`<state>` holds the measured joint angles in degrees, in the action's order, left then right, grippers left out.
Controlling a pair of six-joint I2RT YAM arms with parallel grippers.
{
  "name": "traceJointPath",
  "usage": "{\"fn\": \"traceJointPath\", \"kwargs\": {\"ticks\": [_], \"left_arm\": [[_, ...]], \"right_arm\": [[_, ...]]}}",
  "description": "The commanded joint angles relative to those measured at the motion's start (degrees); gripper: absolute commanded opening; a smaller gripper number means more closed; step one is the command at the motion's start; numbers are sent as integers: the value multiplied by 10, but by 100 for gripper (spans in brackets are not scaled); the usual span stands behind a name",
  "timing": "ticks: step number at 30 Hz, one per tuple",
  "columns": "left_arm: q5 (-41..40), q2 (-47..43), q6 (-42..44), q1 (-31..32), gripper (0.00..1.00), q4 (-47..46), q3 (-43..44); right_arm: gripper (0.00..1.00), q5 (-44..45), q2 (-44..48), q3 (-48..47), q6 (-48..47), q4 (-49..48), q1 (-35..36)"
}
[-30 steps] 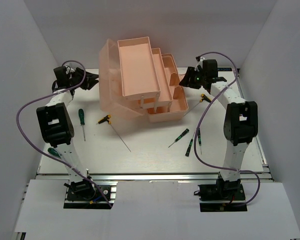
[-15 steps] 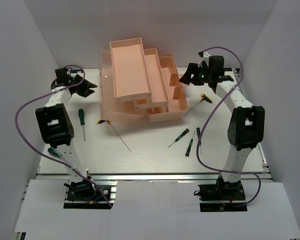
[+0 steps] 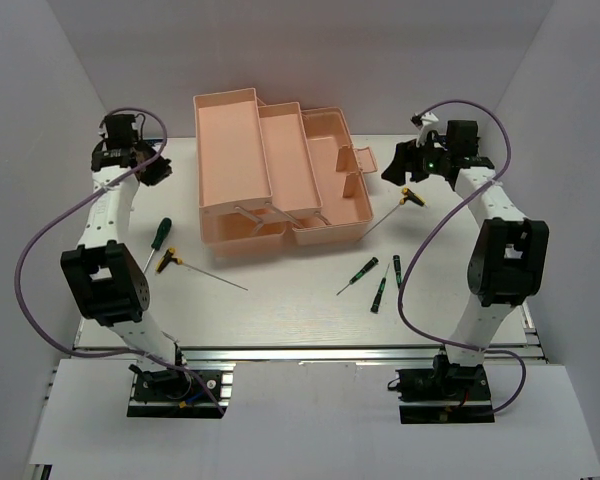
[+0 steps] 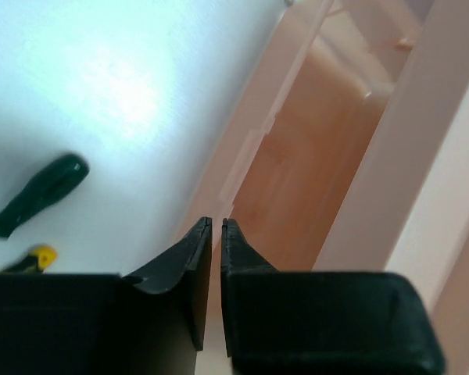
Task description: Sort the tools into containers
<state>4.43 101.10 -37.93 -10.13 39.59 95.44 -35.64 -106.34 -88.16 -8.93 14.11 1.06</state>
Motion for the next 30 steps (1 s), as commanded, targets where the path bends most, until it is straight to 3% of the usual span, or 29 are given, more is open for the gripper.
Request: {"fn": "traceJointPath", "kwargs": {"ticks": [1, 3, 9, 10, 15, 21, 30], "left_arm": [[-91, -49, 22, 37, 20, 72, -31], [-120, -69, 25, 46, 22, 99, -59], [-148, -157, -62, 48, 48, 175, -156], [-151, -171, -84, 49, 58, 189, -193], [-180, -245, -230, 51, 85, 231, -280], [-159, -204, -287, 52, 85, 147, -338], [-204, -23, -260, 52, 78, 110, -228]], "right_arm": [[79, -36, 45, 22, -92, 22, 0], [79, -60, 62, 44, -110, 15, 0], [79, -124, 91, 79, -168, 35, 2], [79, -122, 93, 81, -169, 35, 2], [79, -109, 107, 110, -168, 26, 2], [79, -119, 112, 135, -138, 0, 2], [79, -121, 134, 156, -130, -5, 2]]}}
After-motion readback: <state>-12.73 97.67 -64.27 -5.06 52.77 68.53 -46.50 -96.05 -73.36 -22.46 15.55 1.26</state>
